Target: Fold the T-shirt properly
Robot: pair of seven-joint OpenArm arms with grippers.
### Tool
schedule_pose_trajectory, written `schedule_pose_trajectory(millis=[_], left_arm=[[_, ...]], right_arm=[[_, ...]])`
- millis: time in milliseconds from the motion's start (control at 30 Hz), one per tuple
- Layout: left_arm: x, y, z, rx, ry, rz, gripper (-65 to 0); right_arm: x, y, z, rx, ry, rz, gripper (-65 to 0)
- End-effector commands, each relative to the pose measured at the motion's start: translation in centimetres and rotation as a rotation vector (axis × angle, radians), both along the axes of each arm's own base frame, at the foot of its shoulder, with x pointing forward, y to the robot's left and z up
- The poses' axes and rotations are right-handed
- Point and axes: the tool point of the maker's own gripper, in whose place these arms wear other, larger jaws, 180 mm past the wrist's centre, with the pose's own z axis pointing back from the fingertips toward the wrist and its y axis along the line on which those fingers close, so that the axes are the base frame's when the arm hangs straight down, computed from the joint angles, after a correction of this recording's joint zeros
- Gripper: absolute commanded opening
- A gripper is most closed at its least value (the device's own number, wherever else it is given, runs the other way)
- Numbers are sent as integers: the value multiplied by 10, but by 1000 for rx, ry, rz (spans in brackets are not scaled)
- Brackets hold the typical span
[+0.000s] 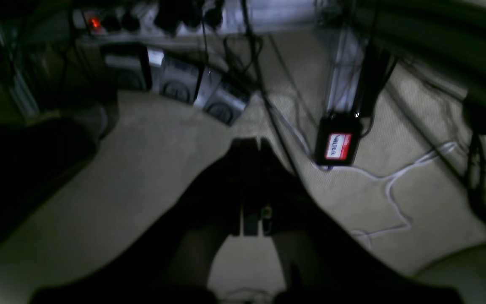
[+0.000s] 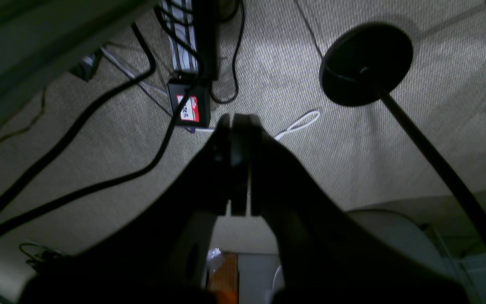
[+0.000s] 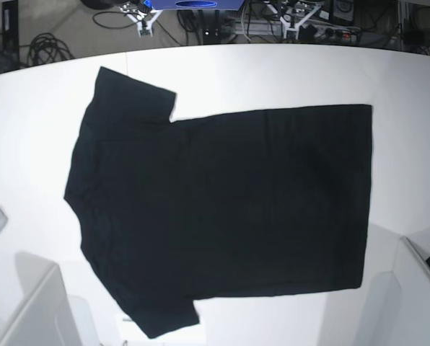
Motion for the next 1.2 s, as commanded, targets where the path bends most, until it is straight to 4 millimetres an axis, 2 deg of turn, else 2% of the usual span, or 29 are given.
schedule_pose_trajectory(millis=[0,133,167,233,333,367,433,500,533,600,633,733,767,800,833,867,967,1100,1167], left_arm=[[-14,2,1,3,19,3,-648],[-6,3,3,1,-29,-3,-647],[-5,4,4,3,-34,-4,-645],[-2,16,4,21,-37,-6,-645],[-4,20,5,27,-34,-6,-643],[-5,20,5,27,-33,-6,-643],[-7,20,5,27,-30,-6,-643],[-7,19,5,25,-30,-5,-643],[-8,19,5,27,-25,-5,-642],[-9,20,5,28,-21,-3,-627],[-8,20,5,28,-22,-2,-594],[-8,19,5,26,-27,63,-469],[-7,21,5,27,-31,76,-472],[-8,21,5,28,-28,90,-525],[-8,21,5,27,-29,103,-615],[-8,22,5,29,-30,111,-650],[-8,32,6,44,-35,107,-650],[-22,37,8,52,-19,104,-650],[-30,46,10,66,-7,100,-650]], right_arm=[[7,-4,0,-12,-10,2,-650],[4,-5,1,-18,72,3,-644],[5,-4,1,-17,80,3,-626],[6,-4,1,-18,88,3,-515],[4,-4,1,-17,94,2,-353],[0,-4,1,-17,99,4,-317],[-4,-4,2,-15,97,4,-296],[-4,-4,2,-14,80,4,-330],[-5,-4,2,-14,76,4,-384],[-2,-4,2,-15,65,-4,-554],[-3,-4,2,-15,66,-4,-650],[-4,-4,2,-15,68,-4,-650],[-4,-4,2,-15,68,-4,-650],[-4,-5,2,-17,68,-4,-650],[-4,-5,2,-17,68,-4,-650],[-4,-5,2,-17,68,-4,-650],[-5,-5,2,-17,69,-2,-650],[-10,-5,3,-17,76,1,-650],[-13,-13,3,-30,80,0,-650]])
